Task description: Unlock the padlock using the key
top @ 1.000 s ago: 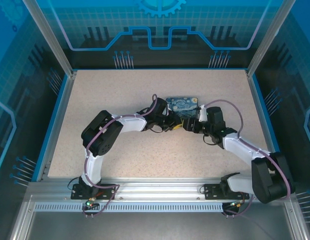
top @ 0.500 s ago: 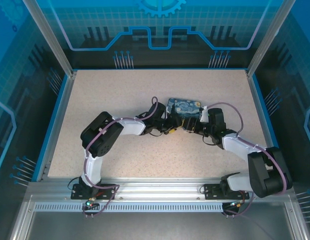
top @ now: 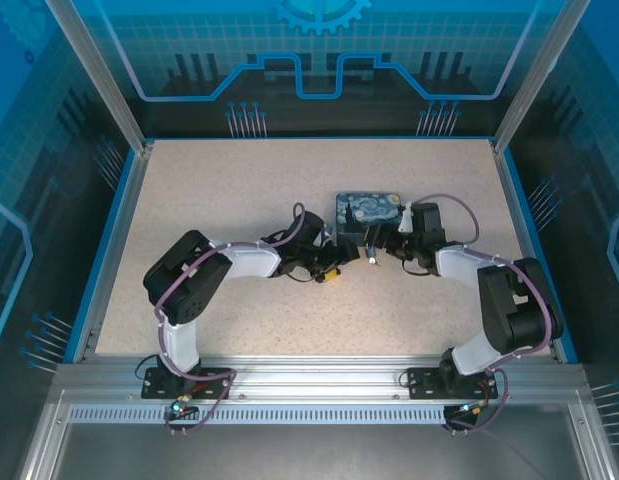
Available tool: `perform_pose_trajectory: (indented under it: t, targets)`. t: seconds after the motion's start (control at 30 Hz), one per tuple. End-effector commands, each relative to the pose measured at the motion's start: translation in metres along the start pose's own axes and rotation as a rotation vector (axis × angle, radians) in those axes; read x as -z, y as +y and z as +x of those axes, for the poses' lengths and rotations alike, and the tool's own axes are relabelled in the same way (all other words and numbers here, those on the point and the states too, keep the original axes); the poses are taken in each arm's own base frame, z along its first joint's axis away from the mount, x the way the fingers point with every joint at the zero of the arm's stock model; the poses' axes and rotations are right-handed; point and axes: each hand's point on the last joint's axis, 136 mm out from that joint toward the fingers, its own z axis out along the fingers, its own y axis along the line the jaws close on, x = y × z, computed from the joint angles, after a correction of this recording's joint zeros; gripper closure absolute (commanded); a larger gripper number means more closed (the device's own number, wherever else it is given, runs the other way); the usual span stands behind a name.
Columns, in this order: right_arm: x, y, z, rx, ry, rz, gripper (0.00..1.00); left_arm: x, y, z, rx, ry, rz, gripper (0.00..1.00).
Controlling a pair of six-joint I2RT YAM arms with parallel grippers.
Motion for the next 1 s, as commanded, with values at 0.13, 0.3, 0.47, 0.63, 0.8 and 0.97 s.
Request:
perform_pose_trajectory:
  t: [0.13, 0.3, 0.47, 0.63, 0.8, 0.97]
  targets:
    - [-0.002, 0.017, -0.026, 0.037, -0.018, -0.063, 0.38, 0.024, -0.029, -0.012, -0.028, -0.043, 0.05, 0.15]
    - [0.013, 0.006, -0.008, 0.031, -0.032, -0.036, 0.39, 0.038, -0.045, -0.03, -0.06, -0.088, 0.063, 0.14]
    - [0.017, -0.011, 0.005, 0.018, -0.043, 0.013, 0.42, 0.053, -0.06, -0.058, -0.104, -0.141, 0.063, 0.13]
    - [0.005, -0.019, 0.01, 0.005, -0.022, 0.0, 0.51, 0.067, -0.068, -0.093, -0.136, -0.202, 0.05, 0.11]
    - [-0.005, -0.024, 0.012, 0.003, -0.024, 0.0, 0.57, 0.075, -0.069, -0.127, -0.163, -0.262, 0.016, 0.1]
    - [-0.013, -0.028, 0.017, 0.028, -0.019, 0.028, 0.61, 0.07, -0.066, -0.147, -0.183, -0.272, -0.026, 0.09]
